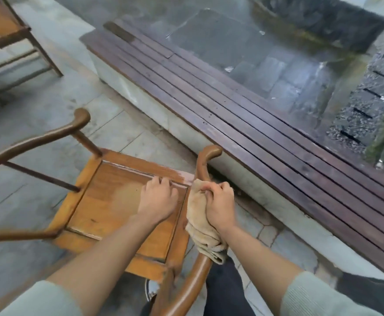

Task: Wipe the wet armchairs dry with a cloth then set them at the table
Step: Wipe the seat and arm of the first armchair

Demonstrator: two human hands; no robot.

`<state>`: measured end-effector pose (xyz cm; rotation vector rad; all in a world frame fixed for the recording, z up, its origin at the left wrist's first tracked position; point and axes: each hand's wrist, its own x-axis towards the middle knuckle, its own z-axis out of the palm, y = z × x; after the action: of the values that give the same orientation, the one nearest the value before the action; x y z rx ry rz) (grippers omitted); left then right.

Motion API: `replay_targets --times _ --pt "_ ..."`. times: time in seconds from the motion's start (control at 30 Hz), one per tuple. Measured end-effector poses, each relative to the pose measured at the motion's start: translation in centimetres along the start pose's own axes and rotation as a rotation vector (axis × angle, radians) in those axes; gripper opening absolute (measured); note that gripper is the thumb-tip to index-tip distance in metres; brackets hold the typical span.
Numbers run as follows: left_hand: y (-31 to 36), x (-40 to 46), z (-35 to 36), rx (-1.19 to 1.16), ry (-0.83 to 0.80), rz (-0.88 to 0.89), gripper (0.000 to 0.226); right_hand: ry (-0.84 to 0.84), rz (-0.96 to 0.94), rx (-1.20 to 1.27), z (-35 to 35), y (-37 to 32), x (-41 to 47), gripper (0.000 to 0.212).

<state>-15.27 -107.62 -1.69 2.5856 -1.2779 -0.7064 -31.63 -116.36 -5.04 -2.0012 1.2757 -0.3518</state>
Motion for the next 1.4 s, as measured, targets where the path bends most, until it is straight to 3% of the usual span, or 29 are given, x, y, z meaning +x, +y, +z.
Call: replay_targets --times 0.13,0.23,0.27,0.37,0.43,0.5,0.6,0.77,0.83,0.87,1.0,1.1,1.2,1.27,1.4 --pt "1.6 3.9 2.9 -0.139 -0.012 -0.191 0.038 -0.057 -0.016 0.037 0.6 1.5 8.4 0.021" --pt "3.7 6.5 5.6 -0.305 -0.039 -0.252 0.039 -0.053 0.022 -0.116 1.8 1.1 12.3 0.022" --pt "4.5 7.2 6.3 -0.375 -0.031 -0.245 0.036 -0.075 0.095 -0.158 2.2 0.8 12.7 0.029" --pt "5.9 8.4 8.4 -0.554 0.023 -0.295 0.028 -0.349 0.359 -0.076 3.4 0.8 11.4 0.070" --pt "5.6 7.6 9.7 -0.597 0.023 -0.421 0.028 -0.435 0.317 -0.114 3.4 1.5 10.4 0.080" --pt "5.1 6.2 10.9 -0.605 0.019 -0.551 0.031 -0.390 0.211 -0.181 3.8 1.8 12.0 0.081" --pt "5.1 4.7 12.1 -0.567 -0.111 -0.611 0.033 -0.284 0.187 -0.275 5.8 1.7 16.7 0.072" --pt "7.9 4.0 10.1 -0.916 -0.274 -0.623 0.037 -0.098 0.490 -0.283 7.5 2.4 25.0 0.062" --pt "9.0 3.0 9.2 -0.854 -0.408 -0.514 0.040 -0.086 0.539 -0.245 7.6 3.2 26.0 0.059" --pt "9.4 1.9 8.9 -0.815 -0.447 -0.461 0.057 -0.089 0.549 -0.223 7.6 3.4 26.0 0.059" --pt "10.3 -2.4 8.7 -0.662 -0.450 -0.306 0.084 -0.089 0.541 -0.141 6.8 3.3 26.7 0.062" --pt "10.1 -5.8 8.7 -0.419 -0.398 -0.163 0.083 -0.158 0.528 -0.092 6.6 2.2 23.5 0.074" --pt "9.3 -8.9 8.3 -0.229 -0.341 -0.103 0.075 -0.431 0.297 -0.167 5.3 1.7 16.4 0.097" --pt "8.1 -10.9 7.9 -0.077 -0.381 -0.054 0.072 -0.541 0.194 -0.252 3.0 1.6 11.7 0.101" --pt "4.6 -18.0 4.5 0.150 -0.344 0.016 0.057 -0.525 0.247 -0.136 -1.4 1.4 0.9 0.096"
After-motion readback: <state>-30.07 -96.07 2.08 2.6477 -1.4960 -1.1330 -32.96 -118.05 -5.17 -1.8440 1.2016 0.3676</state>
